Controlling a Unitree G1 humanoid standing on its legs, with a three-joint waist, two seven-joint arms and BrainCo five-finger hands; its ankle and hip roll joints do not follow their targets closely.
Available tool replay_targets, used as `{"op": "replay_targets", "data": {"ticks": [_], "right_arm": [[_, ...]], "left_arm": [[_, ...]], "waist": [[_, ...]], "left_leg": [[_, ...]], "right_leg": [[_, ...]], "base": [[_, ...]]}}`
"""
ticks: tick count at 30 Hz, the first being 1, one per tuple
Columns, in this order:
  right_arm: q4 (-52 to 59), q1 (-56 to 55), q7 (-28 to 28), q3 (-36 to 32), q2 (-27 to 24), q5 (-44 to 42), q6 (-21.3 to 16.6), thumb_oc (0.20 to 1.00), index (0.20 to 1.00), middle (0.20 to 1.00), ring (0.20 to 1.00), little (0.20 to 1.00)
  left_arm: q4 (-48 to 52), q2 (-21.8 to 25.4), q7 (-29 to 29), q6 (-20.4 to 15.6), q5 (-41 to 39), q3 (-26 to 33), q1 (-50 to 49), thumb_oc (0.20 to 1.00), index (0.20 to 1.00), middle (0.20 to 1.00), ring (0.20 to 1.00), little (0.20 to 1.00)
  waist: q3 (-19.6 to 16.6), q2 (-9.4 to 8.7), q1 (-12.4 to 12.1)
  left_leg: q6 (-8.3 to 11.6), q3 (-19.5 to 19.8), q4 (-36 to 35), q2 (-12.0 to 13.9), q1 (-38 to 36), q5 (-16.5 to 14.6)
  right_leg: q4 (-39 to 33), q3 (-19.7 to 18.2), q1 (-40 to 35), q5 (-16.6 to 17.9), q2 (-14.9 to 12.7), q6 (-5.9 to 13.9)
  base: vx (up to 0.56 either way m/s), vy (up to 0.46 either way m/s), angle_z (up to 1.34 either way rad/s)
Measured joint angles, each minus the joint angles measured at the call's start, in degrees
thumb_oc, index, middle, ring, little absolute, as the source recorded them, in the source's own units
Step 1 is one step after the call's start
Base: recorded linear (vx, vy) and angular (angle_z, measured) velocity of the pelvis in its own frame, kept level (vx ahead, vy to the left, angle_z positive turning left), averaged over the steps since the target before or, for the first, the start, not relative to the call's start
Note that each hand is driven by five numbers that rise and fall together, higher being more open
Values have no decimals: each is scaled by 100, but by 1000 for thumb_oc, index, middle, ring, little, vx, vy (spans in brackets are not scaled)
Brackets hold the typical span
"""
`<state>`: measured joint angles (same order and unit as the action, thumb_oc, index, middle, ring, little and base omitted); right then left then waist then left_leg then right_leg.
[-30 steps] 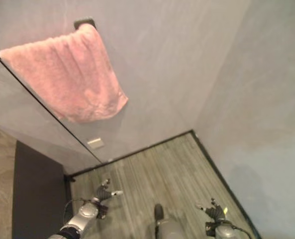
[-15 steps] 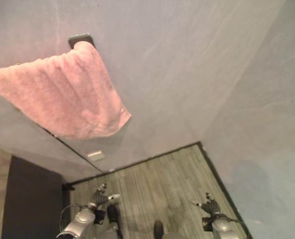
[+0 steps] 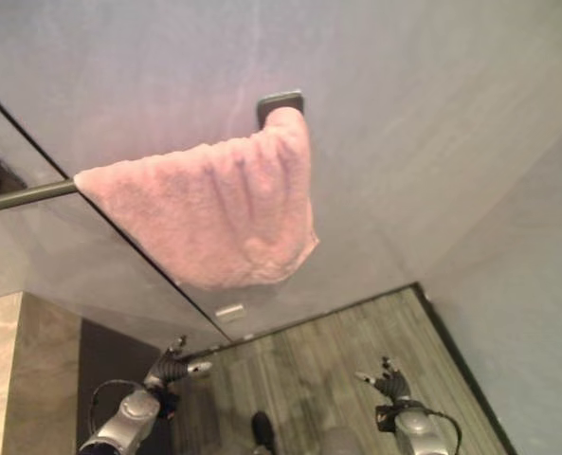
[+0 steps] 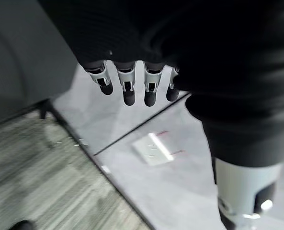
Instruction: Put brush and paste in cup on sink, flatten towel.
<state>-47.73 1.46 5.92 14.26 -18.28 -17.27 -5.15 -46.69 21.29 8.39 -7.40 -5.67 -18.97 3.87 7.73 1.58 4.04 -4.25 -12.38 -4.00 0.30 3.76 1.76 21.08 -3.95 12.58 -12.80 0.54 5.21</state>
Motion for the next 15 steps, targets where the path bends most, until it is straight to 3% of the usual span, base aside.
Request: {"op": "replay_targets", "data": {"ticks": [1,2,3,4,5,7,9,10,11,12,14,15], "right_arm": [[7,-24,3,0,-4,0,-28,1000,1000,1000,1000,1000],[91,-1,6,12,-33,1,-22,1000,1000,1000,1000,1000],[189,4,10,7,-85,0,-35,1000,1000,1000,1000,1000],[217,-2,13,-11,-122,0,-83,1000,1000,1000,1000,1000],[244,38,15,-55,-234,-3,-129,1000,1000,1000,1000,1000],[400,31,13,-187,-437,-30,-136,1000,1000,1000,1000,1000],[515,106,16,-348,-691,-98,-142,1000,1000,1000,1000,1000],[534,117,20,-536,-782,-234,-158,1000,1000,1000,1000,1000],[540,171,29,-591,-839,-273,-192,1000,1000,1000,1000,1000],[575,228,30,-605,-891,-313,-208,1000,1000,1000,1000,1000],[635,155,39,-638,-885,-448,-268,1000,1000,1000,1000,1000],[703,112,46,-639,-892,-465,-255,1000,1000,1000,1000,1000]], "left_arm": [[2,20,-28,-2,16,-24,-15,1000,1000,1000,1000,1000],[67,113,-76,-10,105,-21,-144,1000,1000,1000,1000,1000],[67,143,-84,-11,181,-21,-190,1000,1000,1000,1000,1000],[68,151,-101,-12,207,-21,-266,1000,1000,1000,1000,1000],[115,149,-146,-12,239,-20,-368,1000,1000,1000,1000,1000],[149,156,-232,-17,239,26,-420,1000,1000,1000,1000,1000],[188,189,-257,-16,234,67,-390,1000,1000,1000,1000,1000],[236,209,-256,-15,229,91,-350,1000,1000,1000,1000,1000],[271,208,-258,-16,229,88,-377,1000,1000,1000,1000,1000],[281,207,-263,-16,227,79,-395,1000,1000,1000,1000,1000],[329,271,-254,-25,223,142,-243,1000,1000,1000,1000,1000],[391,286,-245,-26,220,161,-160,1000,1000,1000,1000,1000]], "waist": [[-14,-74,0],[-47,-224,-70],[-75,-272,-76],[-93,-294,-62],[-93,-236,-85],[-51,-162,-157],[45,-190,-216],[143,-277,-174],[203,-244,-180],[238,-212,-199],[261,-252,17],[268,-243,-6]], "left_leg": [[15,45,-7,-22,-33,23],[65,85,-30,-100,-135,-15],[103,121,-23,-131,-172,-39],[128,187,-18,-161,-182,-53],[240,320,4,-108,-234,-91],[432,423,334,-36,-73,-215],[586,474,1217,-63,412,-233],[865,578,1978,-125,829,-174],[900,568,2260,-97,914,-215],[935,560,2388,-13,958,-186],[868,-148,2339,512,977,-298],[928,32,1940,703,948,-269]], "right_leg": [[-339,126,46,131,78,-17],[-816,636,123,472,-20,-110],[-1073,814,103,835,-71,-242],[-1198,854,-6,1125,-102,-233],[-1506,905,-260,1295,-20,-437],[-1775,918,-418,1348,50,-477],[-1861,996,-464,1394,-20,-633],[-1888,1108,-516,1424,-164,-684],[-1954,1135,-617,1454,-155,-730],[-1962,1246,-675,1453,-152,-775],[-2268,1559,-900,1406,-121,-909],[-2267,1515,-884,1412,-65,-811]], "base": [[103,-81,45],[64,-72,43],[47,-87,34],[19,-88,38],[17,-89,37],[-22,-84,41],[-42,-69,53],[-16,-28,45],[8,-4,30],[48,56,36],[118,121,60],[145,144,21]]}}
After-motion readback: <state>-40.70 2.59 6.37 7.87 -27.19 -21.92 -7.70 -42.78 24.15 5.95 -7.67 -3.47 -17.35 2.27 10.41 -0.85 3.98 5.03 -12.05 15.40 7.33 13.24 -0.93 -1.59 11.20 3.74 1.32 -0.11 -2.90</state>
